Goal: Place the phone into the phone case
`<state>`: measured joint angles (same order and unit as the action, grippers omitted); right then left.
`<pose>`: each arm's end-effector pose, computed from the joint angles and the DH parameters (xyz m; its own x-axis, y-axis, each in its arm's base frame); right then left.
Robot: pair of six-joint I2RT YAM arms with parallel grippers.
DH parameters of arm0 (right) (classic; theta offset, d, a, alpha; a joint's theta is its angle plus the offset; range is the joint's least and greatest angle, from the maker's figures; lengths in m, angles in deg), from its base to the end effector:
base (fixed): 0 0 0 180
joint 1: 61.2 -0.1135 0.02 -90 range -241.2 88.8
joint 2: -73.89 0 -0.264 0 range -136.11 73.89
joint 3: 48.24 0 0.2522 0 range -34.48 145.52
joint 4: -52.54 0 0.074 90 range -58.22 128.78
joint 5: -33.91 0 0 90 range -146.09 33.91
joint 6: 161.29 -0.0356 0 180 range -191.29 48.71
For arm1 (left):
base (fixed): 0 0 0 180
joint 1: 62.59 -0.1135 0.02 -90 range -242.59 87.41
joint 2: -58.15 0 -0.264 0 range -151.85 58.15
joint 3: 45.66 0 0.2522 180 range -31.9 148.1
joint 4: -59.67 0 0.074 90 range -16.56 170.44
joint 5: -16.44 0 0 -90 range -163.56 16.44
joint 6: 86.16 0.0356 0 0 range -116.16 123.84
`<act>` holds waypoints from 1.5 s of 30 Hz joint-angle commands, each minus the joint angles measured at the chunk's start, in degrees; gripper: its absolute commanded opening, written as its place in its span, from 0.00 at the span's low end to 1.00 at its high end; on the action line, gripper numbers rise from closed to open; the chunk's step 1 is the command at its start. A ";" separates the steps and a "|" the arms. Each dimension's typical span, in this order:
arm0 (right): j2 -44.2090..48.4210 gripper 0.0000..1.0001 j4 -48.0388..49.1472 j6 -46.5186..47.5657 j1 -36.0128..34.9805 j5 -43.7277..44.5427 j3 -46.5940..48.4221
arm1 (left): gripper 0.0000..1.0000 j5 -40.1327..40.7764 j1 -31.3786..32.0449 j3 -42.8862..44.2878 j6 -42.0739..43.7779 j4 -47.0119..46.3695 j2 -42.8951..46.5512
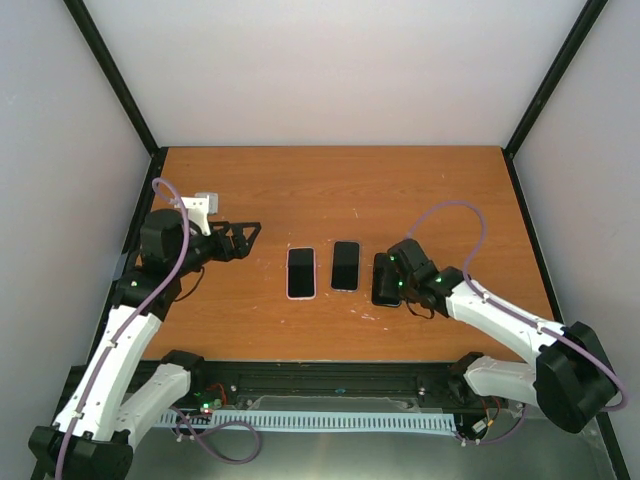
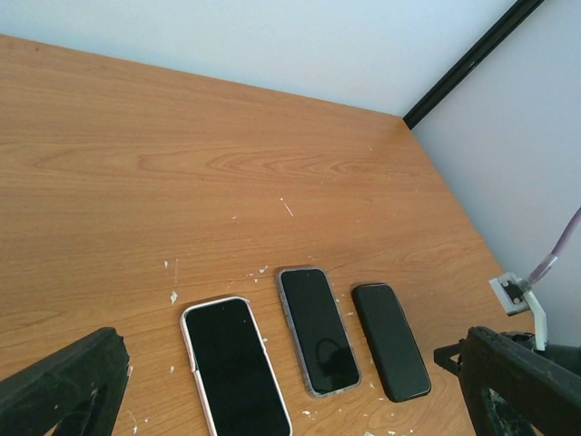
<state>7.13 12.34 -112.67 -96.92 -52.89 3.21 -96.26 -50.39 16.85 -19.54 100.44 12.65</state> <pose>0.1807 0.1275 0.1992 -0.8705 0.1870 -0.4553 0.0242 0.9402 0.3398 0.1671 -0.0502 0.3325 -0.5758 -0.2500 -0.7784 0.3396 0.7929 -0.5059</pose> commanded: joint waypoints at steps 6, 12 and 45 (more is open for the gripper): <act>-0.97 0.03 -3.23 -1.56 2.18 2.16 -4.41 | 1.00 -1.74 0.01 -0.37 -2.32 -0.69 -0.06; -1.82 0.03 -1.73 -3.50 2.41 3.27 -8.21 | 1.00 -1.33 0.05 -0.33 -2.47 0.05 0.33; 20.86 0.93 -20.77 5.14 3.21 11.35 21.29 | 1.00 12.79 0.01 14.34 0.00 7.19 -1.06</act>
<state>25.19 -1.60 -110.07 -93.95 -44.45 19.51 -87.76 -50.39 25.75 -21.07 104.92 11.60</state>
